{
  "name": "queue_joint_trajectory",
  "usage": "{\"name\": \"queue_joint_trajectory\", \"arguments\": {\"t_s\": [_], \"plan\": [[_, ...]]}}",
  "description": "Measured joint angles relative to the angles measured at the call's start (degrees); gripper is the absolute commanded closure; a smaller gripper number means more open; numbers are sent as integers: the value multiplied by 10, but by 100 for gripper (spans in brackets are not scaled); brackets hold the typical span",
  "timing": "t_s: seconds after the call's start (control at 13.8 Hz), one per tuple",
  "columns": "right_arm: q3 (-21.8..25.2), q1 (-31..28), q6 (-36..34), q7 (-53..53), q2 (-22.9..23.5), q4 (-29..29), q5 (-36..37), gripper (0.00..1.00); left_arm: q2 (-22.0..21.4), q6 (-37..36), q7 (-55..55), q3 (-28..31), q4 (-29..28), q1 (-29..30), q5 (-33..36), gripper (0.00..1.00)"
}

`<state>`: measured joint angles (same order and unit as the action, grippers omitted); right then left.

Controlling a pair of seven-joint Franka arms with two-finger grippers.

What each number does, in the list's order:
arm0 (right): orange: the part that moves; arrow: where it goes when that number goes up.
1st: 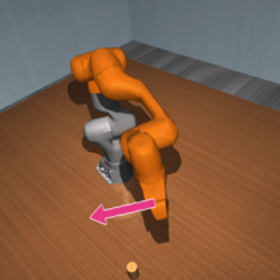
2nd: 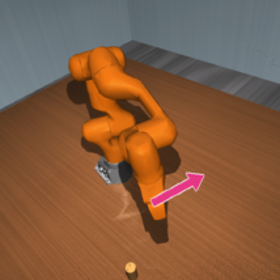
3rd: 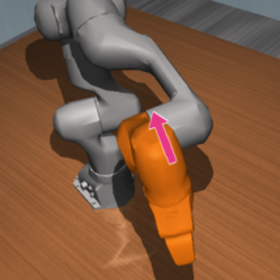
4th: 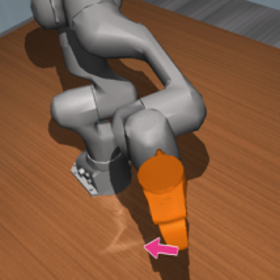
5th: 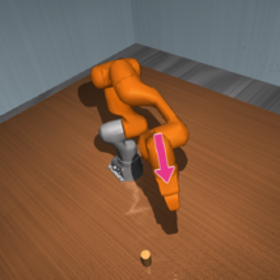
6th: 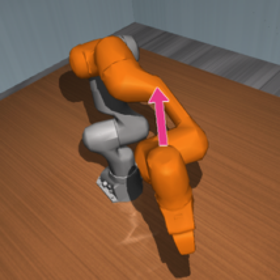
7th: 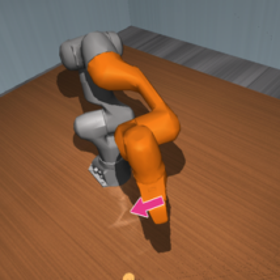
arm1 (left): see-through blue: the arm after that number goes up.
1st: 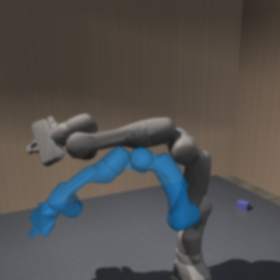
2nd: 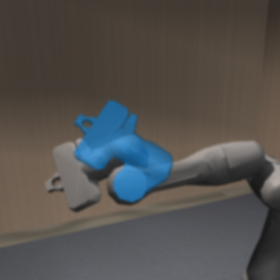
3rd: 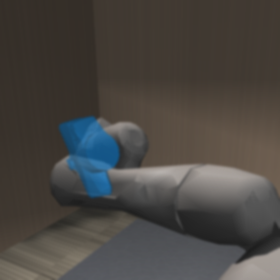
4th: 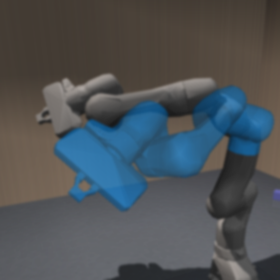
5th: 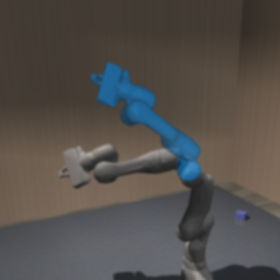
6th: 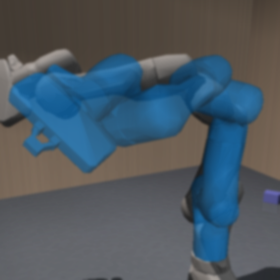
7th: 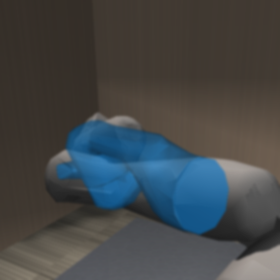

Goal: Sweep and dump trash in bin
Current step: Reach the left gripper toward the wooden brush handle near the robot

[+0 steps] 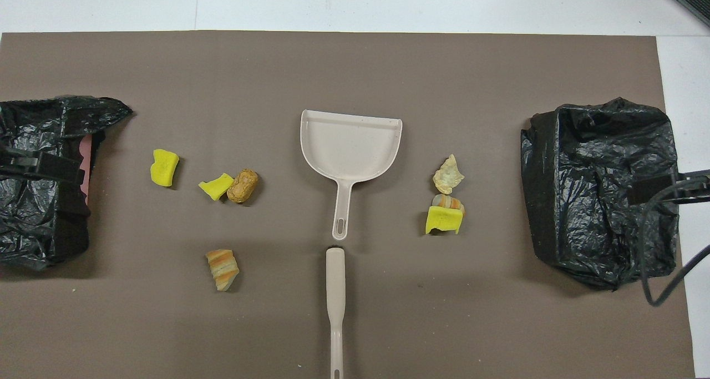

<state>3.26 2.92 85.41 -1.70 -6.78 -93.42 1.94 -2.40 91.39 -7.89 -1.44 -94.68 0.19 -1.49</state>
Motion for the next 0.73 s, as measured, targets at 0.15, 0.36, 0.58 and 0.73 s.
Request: {"name": "queue_joint_trajectory", "arguments": {"t_s": [0.15, 0.36, 0.58, 0.73], "plan": [[2, 0, 0, 0, -1, 0, 0, 0, -3, 0, -1, 0, 0, 0, 0, 0], [2, 0, 0, 0, -1, 0, 0, 0, -5, -1, -12, -1, 0, 0, 0, 0], [2, 0, 0, 0, -1, 0, 0, 0, -5, -3, -26, -2, 0, -3, 0, 0], [2, 0, 0, 0, -1, 0, 0, 0, -5, -4, -37, -3, 0, -9, 0, 0]]}}
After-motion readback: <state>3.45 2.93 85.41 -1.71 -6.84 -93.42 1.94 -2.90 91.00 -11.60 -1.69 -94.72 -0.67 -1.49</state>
